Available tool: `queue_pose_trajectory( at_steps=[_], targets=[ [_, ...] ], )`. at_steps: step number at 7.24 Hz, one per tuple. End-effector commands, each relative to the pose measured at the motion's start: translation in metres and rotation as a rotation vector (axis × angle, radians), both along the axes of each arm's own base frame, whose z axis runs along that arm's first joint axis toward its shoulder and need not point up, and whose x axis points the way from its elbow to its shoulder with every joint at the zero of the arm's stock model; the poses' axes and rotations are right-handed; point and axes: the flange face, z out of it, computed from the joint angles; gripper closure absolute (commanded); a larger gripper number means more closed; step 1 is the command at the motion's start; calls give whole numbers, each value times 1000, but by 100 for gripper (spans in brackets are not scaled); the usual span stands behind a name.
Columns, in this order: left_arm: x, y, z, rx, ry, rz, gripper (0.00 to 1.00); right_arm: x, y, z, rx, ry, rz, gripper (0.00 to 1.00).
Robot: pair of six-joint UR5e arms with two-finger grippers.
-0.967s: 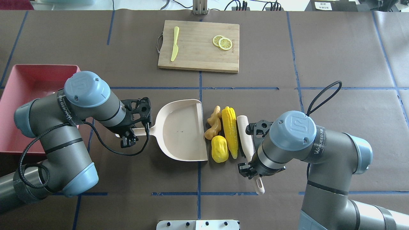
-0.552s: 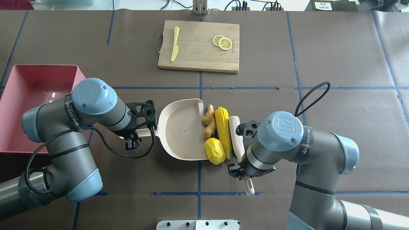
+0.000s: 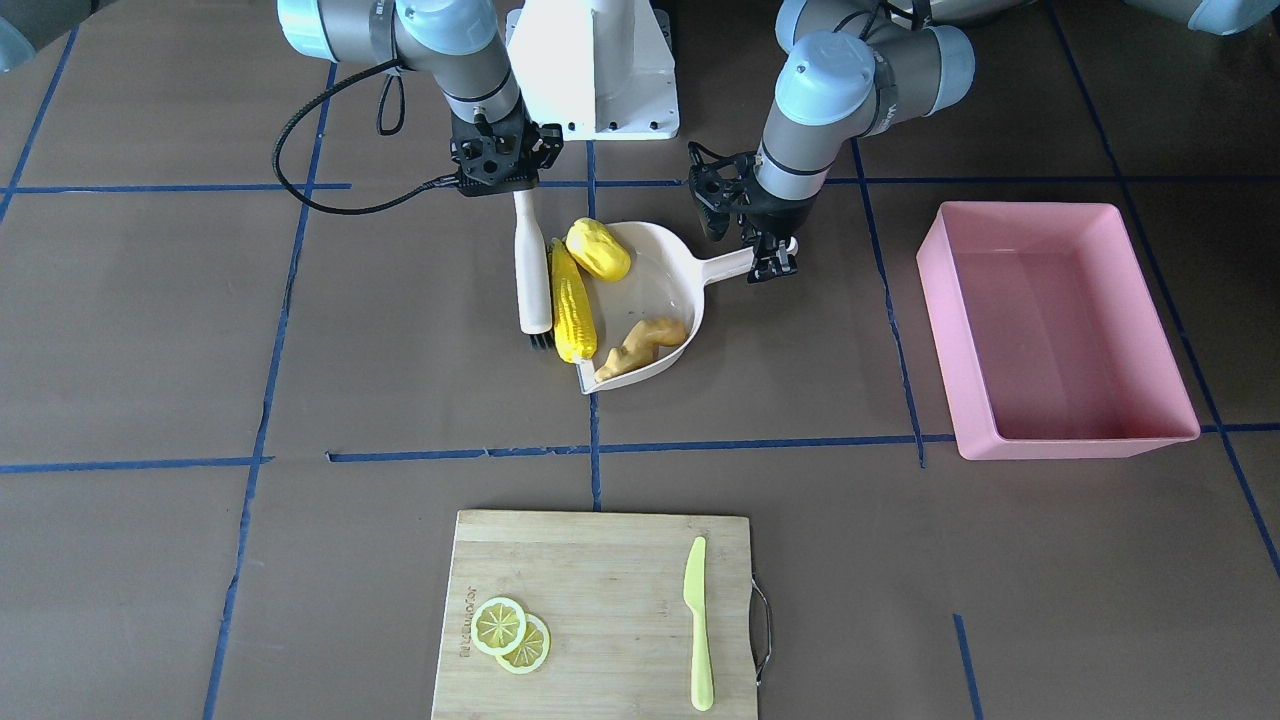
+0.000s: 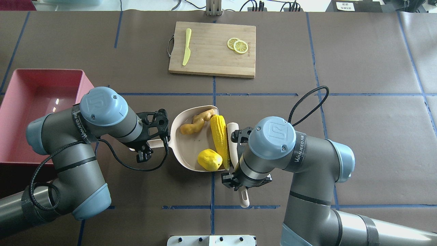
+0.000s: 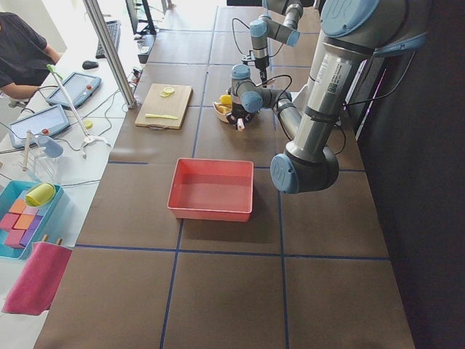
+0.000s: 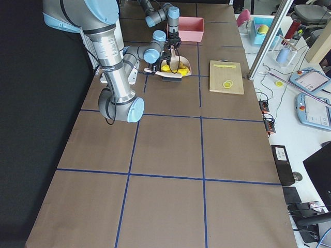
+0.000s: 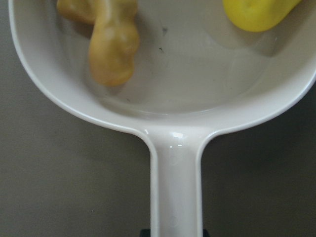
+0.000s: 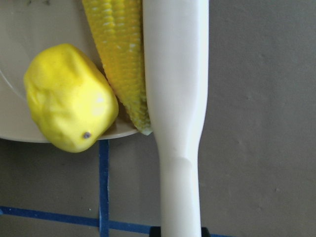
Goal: Sweep and dump trash into bin
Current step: 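Sweep the corn, potato and ginger into the dustpan with the right gripper's brush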
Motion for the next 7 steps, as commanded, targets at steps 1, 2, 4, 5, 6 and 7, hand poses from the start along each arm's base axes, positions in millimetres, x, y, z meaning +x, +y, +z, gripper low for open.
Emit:
queue_pose_trajectory(
  at_steps=[1,2,4,5,6,7],
  targets=[
    [4,5,0,-10,0,-1,95,-13,-3,-22,-16,-19,17,97],
    [5,5,0,-10,0,0,95,-21,-6,-30,-21,-22,21,97],
    [5,6,-1,-21,2,-7,95,-43,-14,-46,-31,-17,29,97],
    [5,6,-1,-22,2,-8,95,-40,-15,-52,-29,-28,29,97],
    [5,7,-2,-43,6,-27,95,-30,-18,-57,-29,-41,35,97],
    [3,6,-4,-60,15,-47,95,-13,-22,-59,-29,-49,51,97]
  ],
)
